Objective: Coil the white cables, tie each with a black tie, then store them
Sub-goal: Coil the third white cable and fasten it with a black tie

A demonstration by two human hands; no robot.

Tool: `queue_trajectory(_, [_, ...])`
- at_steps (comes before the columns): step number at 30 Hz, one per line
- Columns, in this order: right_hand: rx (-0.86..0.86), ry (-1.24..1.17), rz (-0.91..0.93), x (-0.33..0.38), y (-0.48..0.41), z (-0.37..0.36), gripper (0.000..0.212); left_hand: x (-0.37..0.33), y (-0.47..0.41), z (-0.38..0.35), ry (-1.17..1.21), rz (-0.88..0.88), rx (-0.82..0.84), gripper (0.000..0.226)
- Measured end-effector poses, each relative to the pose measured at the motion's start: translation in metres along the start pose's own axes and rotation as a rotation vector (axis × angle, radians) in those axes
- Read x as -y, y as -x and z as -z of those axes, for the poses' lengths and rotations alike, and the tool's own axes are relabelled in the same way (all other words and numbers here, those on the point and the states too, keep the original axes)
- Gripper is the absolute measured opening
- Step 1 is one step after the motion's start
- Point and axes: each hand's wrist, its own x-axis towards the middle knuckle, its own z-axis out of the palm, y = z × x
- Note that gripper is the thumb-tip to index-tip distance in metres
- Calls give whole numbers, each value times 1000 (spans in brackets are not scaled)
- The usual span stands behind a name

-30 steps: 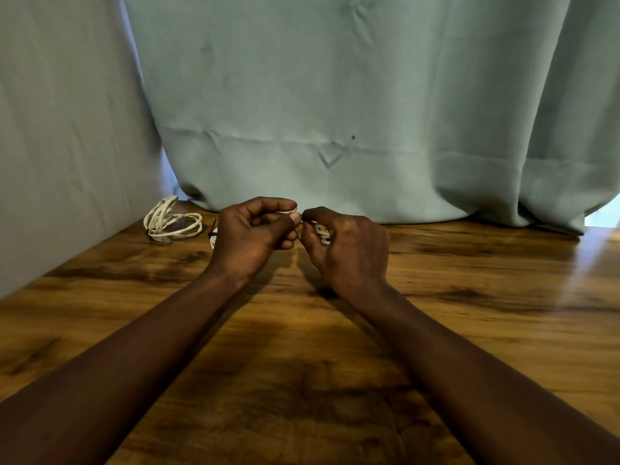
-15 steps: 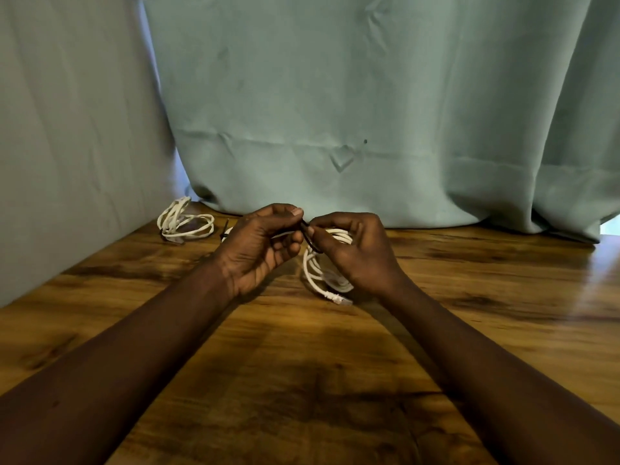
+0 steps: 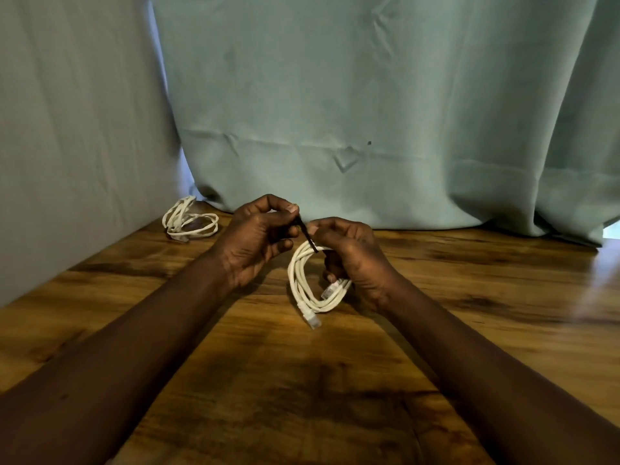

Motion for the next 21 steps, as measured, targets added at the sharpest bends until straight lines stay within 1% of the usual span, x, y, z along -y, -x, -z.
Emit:
queue_trajectory(4, [-95,-3,-8,1,-2,3,8,-1,-1,2,-107,-56,-67,19])
queue_trajectory(7, [-152,37,5,3,-2,5,11,-3,-1,4,-176,-81,-86,18])
queue_trajectory(11, [-115,101,24,2,0,3,13,-3,0,4,-267,-111,-104,14])
queue_trajectory(14, [-86,84,17,3,1,-3,13,1,-2,3,-316,-155,-176,17])
queue_trajectory(17, [-68,59,-4,7,1,-8,14,0,-7,2,-208,-104,-216,21])
queue_trajectory(21, [-28,50,-5,11,0,-9,15,0,-10,4,-15,84,-185,23])
